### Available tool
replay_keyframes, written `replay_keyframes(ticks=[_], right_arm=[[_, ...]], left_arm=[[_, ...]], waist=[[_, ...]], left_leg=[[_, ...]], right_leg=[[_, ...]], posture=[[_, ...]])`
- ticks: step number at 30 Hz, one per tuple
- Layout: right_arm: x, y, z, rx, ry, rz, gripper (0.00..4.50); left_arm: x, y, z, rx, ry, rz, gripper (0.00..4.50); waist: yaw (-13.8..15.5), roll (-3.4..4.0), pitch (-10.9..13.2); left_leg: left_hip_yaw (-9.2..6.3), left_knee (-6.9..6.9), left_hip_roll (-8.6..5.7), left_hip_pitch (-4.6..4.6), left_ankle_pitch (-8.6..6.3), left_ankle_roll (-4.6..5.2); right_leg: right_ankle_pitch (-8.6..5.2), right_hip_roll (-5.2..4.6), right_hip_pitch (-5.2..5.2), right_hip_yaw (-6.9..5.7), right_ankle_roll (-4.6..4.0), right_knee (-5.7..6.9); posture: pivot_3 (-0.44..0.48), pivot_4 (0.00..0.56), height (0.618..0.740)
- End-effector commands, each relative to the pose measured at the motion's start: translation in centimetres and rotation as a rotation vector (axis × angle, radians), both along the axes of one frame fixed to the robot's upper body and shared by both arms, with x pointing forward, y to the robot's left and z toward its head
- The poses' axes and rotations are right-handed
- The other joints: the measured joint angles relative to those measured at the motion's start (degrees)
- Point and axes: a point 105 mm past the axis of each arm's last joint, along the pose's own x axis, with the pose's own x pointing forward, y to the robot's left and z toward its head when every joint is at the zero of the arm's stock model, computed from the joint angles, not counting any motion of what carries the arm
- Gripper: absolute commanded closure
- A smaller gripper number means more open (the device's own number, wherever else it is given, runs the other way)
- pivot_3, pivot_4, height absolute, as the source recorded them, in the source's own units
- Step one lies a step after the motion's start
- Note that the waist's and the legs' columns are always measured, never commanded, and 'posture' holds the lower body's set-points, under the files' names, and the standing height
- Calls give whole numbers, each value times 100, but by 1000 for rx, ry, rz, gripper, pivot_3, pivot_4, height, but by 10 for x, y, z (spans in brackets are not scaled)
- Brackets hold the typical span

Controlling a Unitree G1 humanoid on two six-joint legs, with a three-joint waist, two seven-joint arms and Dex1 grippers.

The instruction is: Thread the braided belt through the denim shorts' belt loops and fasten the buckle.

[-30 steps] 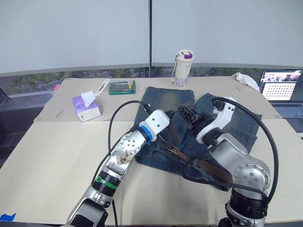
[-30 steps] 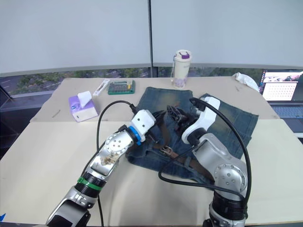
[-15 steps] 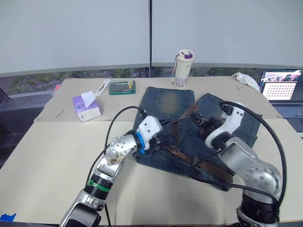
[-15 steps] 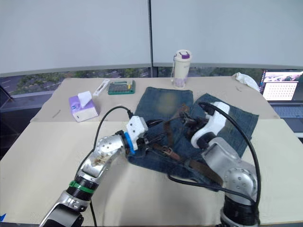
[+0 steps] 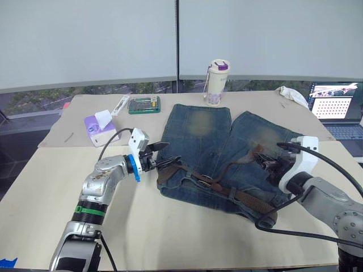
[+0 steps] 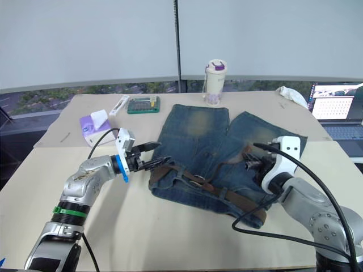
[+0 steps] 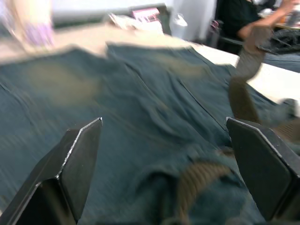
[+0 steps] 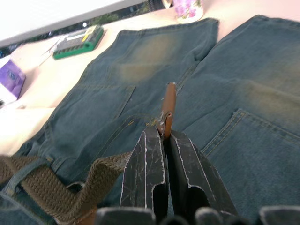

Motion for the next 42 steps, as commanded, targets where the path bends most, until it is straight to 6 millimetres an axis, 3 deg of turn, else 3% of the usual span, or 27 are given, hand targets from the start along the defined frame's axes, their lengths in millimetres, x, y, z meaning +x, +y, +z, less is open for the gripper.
replay_keyframes(ticks=[1,5,11,12,24,31,37,42], right_arm=[[-2,5,8,-25,-41,20,4500],[-1,6,8,-30,-44,21,4500],[0,8,9,-21,-51,23,4500],[0,8,9,-21,-52,23,4500],[0,6,11,-25,-62,13,4500],[-2,0,13,-10,-67,8,4500],[-3,-12,14,-47,-64,-20,4500],[-2,-5,1,-129,-40,2,4500]], left_arm=[[0,7,2,29,-4,-48,38],[-5,5,-12,83,13,-102,38],[-7,-14,-19,97,-21,-151,38],[-7,-15,-20,95,-24,-154,587],[-9,-20,-29,117,-32,-188,4445],[-14,-20,-26,62,7,-222,4445],[-25,-10,-21,-63,183,-280,4445],[-38,-5,-20,-191,362,-323,4445]], waist=[[3,0,0],[33,-1,0],[60,-3,2],[58,-3,2],[60,-3,2],[57,-4,2],[40,-3,2],[8,-3,1]], left_leg=[[0,0,0,0,0,0],[0,0,-2,0,0,0],[-2,2,-1,-5,0,0],[-2,1,-1,-5,0,0],[-2,1,0,-4,0,1],[-2,1,-1,-4,-1,1],[-2,1,0,-3,-1,2],[-2,1,0,-1,-2,3]], right_leg=[[0,-1,0,1,0,0],[0,-6,0,2,-1,-2],[1,-15,0,6,-1,-5],[1,-14,0,7,-1,-4],[1,-13,0,6,-1,-3],[1,-12,0,6,-1,-3],[1,-10,-1,5,-1,-1],[0,-6,-1,4,0,0]], posture=[[0,150,740],[0,150,740],[0,150,740],[0,150,740],[0,150,740],[0,150,740],[0,150,740],[0,150,740]])
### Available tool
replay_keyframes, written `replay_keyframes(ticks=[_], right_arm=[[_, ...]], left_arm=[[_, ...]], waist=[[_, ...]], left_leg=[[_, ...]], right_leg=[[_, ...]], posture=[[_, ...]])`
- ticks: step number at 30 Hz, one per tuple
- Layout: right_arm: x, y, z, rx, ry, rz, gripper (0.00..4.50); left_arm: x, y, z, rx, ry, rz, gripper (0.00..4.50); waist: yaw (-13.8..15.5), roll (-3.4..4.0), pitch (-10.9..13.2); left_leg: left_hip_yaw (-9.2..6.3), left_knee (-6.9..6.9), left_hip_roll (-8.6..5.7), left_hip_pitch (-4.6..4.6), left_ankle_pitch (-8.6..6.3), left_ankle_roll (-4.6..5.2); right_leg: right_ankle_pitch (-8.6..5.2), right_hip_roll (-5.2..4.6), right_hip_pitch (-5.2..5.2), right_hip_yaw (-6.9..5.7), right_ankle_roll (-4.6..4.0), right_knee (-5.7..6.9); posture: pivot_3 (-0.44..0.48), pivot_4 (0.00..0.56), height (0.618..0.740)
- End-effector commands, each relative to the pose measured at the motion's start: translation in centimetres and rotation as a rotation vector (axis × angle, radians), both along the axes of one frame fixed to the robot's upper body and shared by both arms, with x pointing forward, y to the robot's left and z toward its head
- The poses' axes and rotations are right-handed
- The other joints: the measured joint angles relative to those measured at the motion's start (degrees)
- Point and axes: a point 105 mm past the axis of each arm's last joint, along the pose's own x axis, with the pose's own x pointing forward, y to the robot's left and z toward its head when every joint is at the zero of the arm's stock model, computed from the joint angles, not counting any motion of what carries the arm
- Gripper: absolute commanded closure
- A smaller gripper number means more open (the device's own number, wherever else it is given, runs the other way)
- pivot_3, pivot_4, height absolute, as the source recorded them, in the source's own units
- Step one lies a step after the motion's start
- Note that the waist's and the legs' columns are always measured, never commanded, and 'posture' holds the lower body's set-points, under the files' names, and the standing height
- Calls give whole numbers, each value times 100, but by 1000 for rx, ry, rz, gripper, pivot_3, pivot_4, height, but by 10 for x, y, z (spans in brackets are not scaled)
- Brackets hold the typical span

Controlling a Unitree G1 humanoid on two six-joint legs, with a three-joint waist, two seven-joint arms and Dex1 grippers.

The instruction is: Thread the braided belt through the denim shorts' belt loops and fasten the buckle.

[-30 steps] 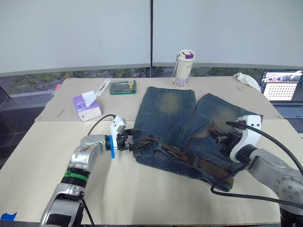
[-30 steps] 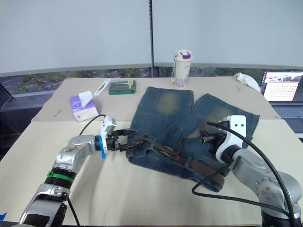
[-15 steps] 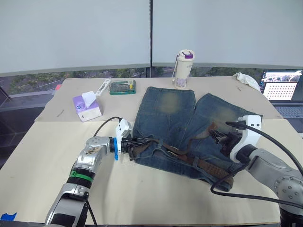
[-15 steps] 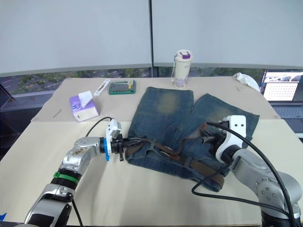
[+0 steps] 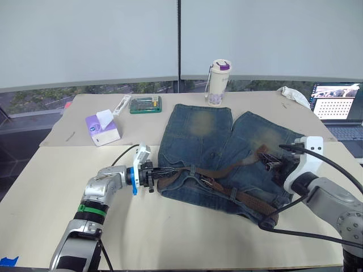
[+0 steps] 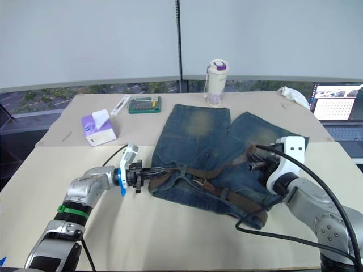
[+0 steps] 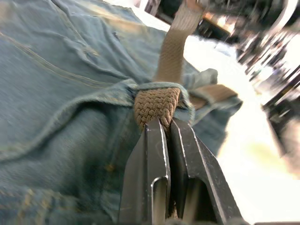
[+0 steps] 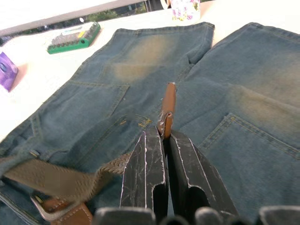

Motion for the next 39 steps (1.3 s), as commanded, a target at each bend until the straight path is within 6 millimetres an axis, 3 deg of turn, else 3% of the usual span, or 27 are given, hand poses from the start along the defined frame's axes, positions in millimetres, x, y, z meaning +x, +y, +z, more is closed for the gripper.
replay_keyframes(ticks=[1,5,9,14,18,20,27,31,35,37,39], right_arm=[[-1,7,1,-53,-29,25,4500],[-1,9,-2,-73,-27,36,4500],[-2,7,-1,-101,-46,41,4500],[-4,-11,4,-83,-62,-12,4500],[-7,-32,-4,-177,-30,-66,4500],[-8,-35,-9,-245,-19,-68,4500],[-9,-13,-4,-309,-121,72,4500],[-16,-28,-5,-465,-113,119,3058],[-10,-57,9,-568,-162,30,1650],[-9,-29,24,-546,-243,184,1008],[-10,7,28,-514,-292,362,1008]], left_arm=[[-12,0,11,-94,80,-52,4445],[-15,-1,4,-127,181,-34,4445],[-2,2,-10,-135,269,78,4445],[3,8,-5,-218,343,114,4445],[12,14,-10,-240,461,182,4445],[7,13,-17,-195,474,166,4445],[-4,6,-21,-164,465,137,4445],[-9,2,-16,-155,449,118,4500],[-11,0,-14,-138,439,112,4500],[-11,-2,-11,-136,426,104,4500],[-12,-4,-7,-148,419,95,4500]], waist=[[-16,0,0],[-4,0,0],[32,0,0],[40,-1,0],[42,-2,1],[35,-1,0],[28,0,-1],[59,-2,0],[44,-8,3],[34,-6,5],[-22,-8,7]], left_leg=[[0,0,0,1,0,0],[-2,1,0,1,0,0],[-2,2,-1,2,0,0],[-1,2,-1,1,0,-1],[-1,4,-4,1,0,-1],[0,3,-4,2,0,-1],[1,1,-1,6,1,-5],[1,3,-5,4,0,-3],[2,5,-6,5,1,-4],[3,4,-4,5,1,-4],[8,2,0,6,1,-5]], right_leg=[[0,0,0,0,0,0],[0,-2,1,0,0,0],[0,-4,2,0,0,-2],[0,-5,2,1,0,-1],[0,-4,3,-1,0,-1],[0,-3,2,-1,0,0],[0,-3,0,3,0,1],[0,-8,5,0,0,-3],[0,-8,6,2,1,-4],[0,-7,6,2,0,-1],[0,-5,2,6,0,-1]], posture=[[0,150,740],[0,150,740],[0,150,740],[0,150,740],[0,150,740],[0,150,740],[0,150,740],[0,150,740],[0,150,740],[0,150,740],[0,150,740]])
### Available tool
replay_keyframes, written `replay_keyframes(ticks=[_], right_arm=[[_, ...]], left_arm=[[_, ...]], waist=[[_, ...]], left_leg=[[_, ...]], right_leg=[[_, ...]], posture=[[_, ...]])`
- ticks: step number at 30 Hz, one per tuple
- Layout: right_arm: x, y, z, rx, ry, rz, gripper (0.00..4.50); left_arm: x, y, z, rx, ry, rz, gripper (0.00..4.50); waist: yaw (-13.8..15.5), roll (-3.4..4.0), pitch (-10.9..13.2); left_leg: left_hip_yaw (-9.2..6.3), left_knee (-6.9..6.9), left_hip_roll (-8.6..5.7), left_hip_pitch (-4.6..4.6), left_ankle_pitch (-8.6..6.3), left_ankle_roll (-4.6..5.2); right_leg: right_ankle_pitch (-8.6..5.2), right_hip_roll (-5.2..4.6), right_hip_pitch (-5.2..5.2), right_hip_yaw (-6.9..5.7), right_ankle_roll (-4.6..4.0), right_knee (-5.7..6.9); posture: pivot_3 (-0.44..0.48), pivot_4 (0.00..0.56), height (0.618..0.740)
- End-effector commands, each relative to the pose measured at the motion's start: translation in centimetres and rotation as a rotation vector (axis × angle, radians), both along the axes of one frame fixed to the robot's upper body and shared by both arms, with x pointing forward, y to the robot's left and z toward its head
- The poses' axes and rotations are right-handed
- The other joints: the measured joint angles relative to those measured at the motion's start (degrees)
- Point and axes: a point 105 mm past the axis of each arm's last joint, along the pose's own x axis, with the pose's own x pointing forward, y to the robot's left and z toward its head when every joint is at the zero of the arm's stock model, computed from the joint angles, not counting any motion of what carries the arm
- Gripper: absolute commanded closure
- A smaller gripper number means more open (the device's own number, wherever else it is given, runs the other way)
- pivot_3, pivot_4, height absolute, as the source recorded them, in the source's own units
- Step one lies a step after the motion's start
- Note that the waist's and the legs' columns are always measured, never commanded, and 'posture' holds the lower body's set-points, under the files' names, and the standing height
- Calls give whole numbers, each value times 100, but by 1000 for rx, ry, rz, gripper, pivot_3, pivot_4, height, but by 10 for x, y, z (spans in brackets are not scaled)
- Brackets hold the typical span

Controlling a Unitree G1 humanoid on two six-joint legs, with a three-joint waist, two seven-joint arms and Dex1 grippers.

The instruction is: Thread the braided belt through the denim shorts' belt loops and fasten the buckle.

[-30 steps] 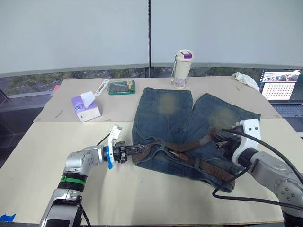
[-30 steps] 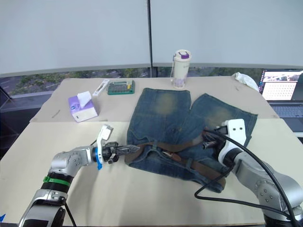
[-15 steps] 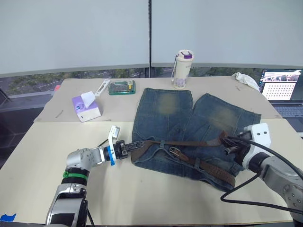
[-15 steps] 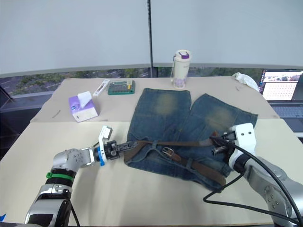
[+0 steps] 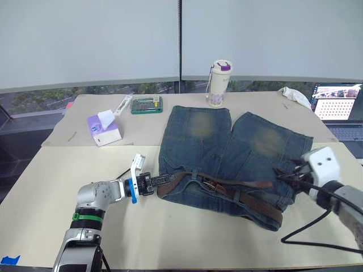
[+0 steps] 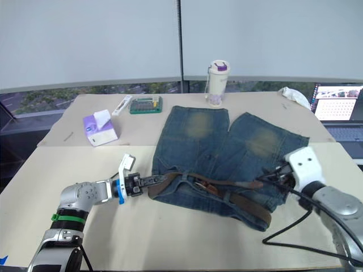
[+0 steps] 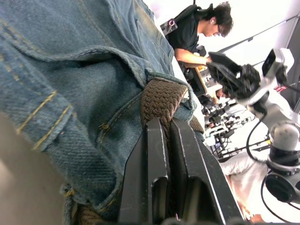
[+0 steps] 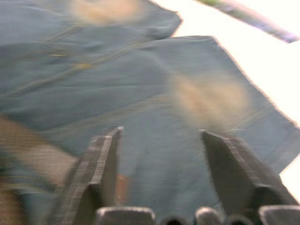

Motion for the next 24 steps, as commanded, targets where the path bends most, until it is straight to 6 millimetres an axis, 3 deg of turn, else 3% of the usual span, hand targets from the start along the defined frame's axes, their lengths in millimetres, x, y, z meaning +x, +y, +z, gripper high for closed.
replay_keyframes(ticks=[1,4,6,13,22,24], right_arm=[[-4,62,17,-13,-49,310,1008],[0,96,-7,-54,33,452,1008],[6,108,-19,-68,71,505,1008],[34,122,-34,-151,105,593,1008],[39,145,-49,-199,184,745,1008],[40,148,-49,-190,187,767,1540]], left_arm=[[-1,-7,14,-31,-46,-32,4500],[-1,-10,14,-21,-54,-41,4500],[-1,-13,14,-16,-61,-52,4500],[-6,-16,17,-6,-79,-92,4500],[-4,-14,15,22,-96,-107,4500],[-4,-13,14,26,-99,-110,4500]], waist=[[-40,1,-1],[-46,5,-5],[-24,-4,-3],[24,-3,-4],[18,-1,-4],[15,-1,-5]], left_leg=[[0,-1,5,1,0,-1],[-4,0,11,2,0,-3],[-5,2,7,1,1,-4],[-5,5,-7,0,1,-5],[-9,3,-3,0,3,-9],[-9,3,-3,0,3,-9]], right_leg=[[0,3,0,-1,0,1],[0,7,2,-7,0,0],[0,3,1,-7,0,1],[2,-6,-1,-6,-3,-1],[3,-3,-4,-7,-5,3],[4,-2,-5,-7,-6,3]], posture=[[0,150,740],[0,150,740],[0,150,740],[0,150,740],[0,150,740],[0,150,740]])
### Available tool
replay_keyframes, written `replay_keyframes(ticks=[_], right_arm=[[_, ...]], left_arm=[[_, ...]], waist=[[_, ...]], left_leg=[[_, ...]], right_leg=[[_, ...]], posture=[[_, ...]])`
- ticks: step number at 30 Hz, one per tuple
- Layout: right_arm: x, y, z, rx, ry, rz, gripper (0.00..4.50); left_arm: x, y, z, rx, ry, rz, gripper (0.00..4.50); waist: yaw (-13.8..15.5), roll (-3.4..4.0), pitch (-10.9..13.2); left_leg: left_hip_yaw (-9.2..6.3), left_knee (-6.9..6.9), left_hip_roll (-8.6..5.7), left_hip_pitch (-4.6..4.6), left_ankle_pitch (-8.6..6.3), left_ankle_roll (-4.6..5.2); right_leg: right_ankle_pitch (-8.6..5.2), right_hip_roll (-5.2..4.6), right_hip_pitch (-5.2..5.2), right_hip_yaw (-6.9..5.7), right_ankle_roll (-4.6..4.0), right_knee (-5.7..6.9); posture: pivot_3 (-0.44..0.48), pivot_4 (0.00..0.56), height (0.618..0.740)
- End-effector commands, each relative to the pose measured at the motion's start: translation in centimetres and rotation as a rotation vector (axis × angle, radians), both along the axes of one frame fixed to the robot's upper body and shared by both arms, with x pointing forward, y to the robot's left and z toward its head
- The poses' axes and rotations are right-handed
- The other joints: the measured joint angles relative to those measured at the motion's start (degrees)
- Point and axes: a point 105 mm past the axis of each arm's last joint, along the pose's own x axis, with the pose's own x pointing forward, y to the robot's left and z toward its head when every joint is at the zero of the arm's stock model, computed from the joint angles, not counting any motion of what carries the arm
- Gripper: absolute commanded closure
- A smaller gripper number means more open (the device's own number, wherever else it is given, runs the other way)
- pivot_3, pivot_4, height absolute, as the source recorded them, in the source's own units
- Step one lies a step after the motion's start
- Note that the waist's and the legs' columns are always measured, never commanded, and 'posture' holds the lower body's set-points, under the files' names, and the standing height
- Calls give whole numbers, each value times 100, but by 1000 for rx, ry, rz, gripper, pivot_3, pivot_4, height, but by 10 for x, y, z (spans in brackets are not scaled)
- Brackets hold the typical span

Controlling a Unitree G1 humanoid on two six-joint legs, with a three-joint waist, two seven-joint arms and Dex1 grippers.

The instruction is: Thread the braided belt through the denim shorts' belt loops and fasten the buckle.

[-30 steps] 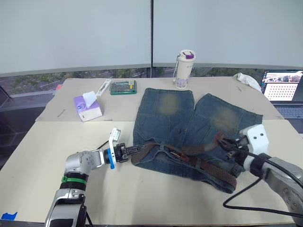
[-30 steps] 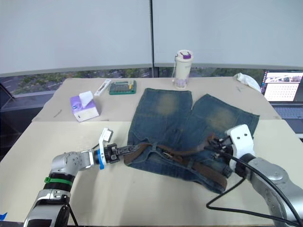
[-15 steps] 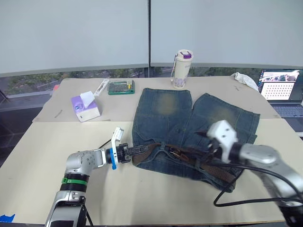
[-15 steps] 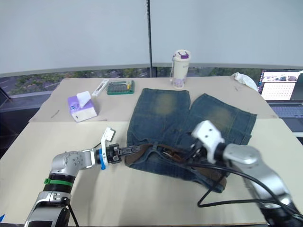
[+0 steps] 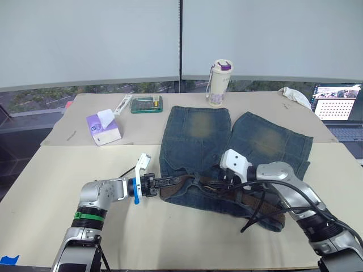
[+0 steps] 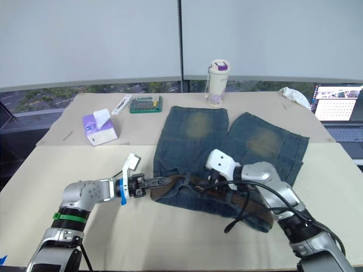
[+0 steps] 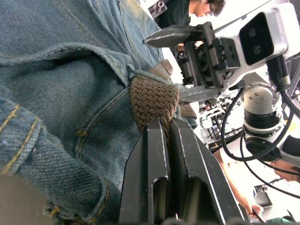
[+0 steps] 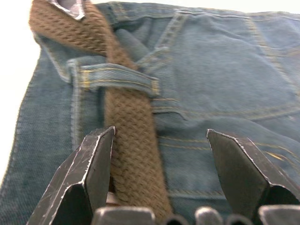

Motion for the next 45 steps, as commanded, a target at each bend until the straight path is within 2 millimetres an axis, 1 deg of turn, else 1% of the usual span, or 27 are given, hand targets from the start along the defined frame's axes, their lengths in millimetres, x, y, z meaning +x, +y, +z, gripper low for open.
replay_keyframes(ticks=[1,2,4,7,9,11,14,18,22,25,28,30,32,33,40,44,45], right_arm=[[2,7,11,15,-33,51,1856],[-1,8,11,7,-25,74,2158],[-3,9,14,12,-20,87,2158],[-4,7,26,29,-33,97,2158],[-9,6,33,46,-24,108,2158],[-13,5,35,56,-11,117,2158],[-12,3,32,45,-8,94,2158],[-4,-2,15,-13,-12,50,2158],[4,1,11,12,-7,17,2158],[4,3,9,8,12,37,2158],[0,6,6,12,46,64,2970],[-3,9,7,17,66,90,3645],[-8,14,15,87,131,116,4354],[-11,14,18,106,171,130,4450],[-23,6,29,204,435,145,4450],[-22,6,37,349,593,106,4450],[-22,6,38,392,656,89,4450]], left_arm=[[2,0,9,3,-47,-24,4500],[2,0,9,5,-48,-27,4500],[2,2,6,17,-51,-28,4500],[4,5,1,23,-49,-21,4500],[6,7,-2,27,-50,-18,4500],[7,7,-4,27,-51,-18,4500],[7,7,-7,25,-52,-22,4500],[9,6,-9,20,-56,-28,4500],[9,7,-11,18,-58,-33,4500],[10,8,-12,22,-60,-34,4500],[11,9,-14,24,-62,-34,4500],[11,9,-14,22,-62,-36,4500],[10,9,-18,28,-61,-40,4500],[9,9,-19,31,-61,-42,4500],[9,8,-24,39,-61,-48,4500],[8,7,-27,40,-62,-50,4500],[7,6,-27,40,-62,-51,4500]], waist=[[0,0,0],[-1,1,0],[0,1,0],[0,1,-1],[3,1,-1],[3,1,-1],[0,1,-1],[1,1,-1],[-3,2,-2],[-3,2,-2],[-5,2,-2],[-9,2,-2],[-19,3,-3],[-23,3,-3],[-20,3,-3],[-19,3,-3],[-17,3,-3]], left_leg=[[0,0,0,0,0,0],[-1,-1,0,0,0,0],[0,-1,0,0,0,0],[-1,0,0,0,0,0],[-1,-1,0,0,0,0],[-1,0,0,-1,-1,0],[-1,0,1,0,-1,1],[-1,-1,1,1,-1,1],[0,0,0,-1,-1,1],[-1,0,0,0,-1,0],[-1,1,-1,0,-1,1],[-1,1,0,0,-1,1],[-1,0,0,0,-1,1],[-1,0,1,1,-1,1],[-3,0,1,-1,-2,3],[-4,-1,2,-1,-3,4],[-4,-1,2,-2,-3,5]], right_leg=[[0,0,0,-1,0,0],[0,0,0,-1,0,0],[0,-1,-1,0,0,0],[0,0,0,0,0,0],[0,0,-2,-1,0,1],[0,-1,-1,-1,0,0],[0,-1,0,-1,-1,0],[0,0,-1,-1,-1,1],[1,-1,-4,0,-1,3],[1,-1,-4,0,-1,5],[1,-1,-3,0,-1,3],[1,0,-3,-1,-1,4],[1,0,-3,0,-1,4],[1,0,-2,0,-1,4],[1,-3,-1,-1,-2,3],[1,-6,-1,0,-2,2],[1,-7,-2,0,-2,2]], posture=[[0,150,740],[0,150,740],[0,150,740],[0,150,740],[0,150,740],[0,150,740],[0,150,740],[0,150,740],[0,150,740],[0,150,740],[0,150,740],[0,150,740],[0,150,740],[0,150,740],[0,150,740],[0,150,740],[0,150,740]])
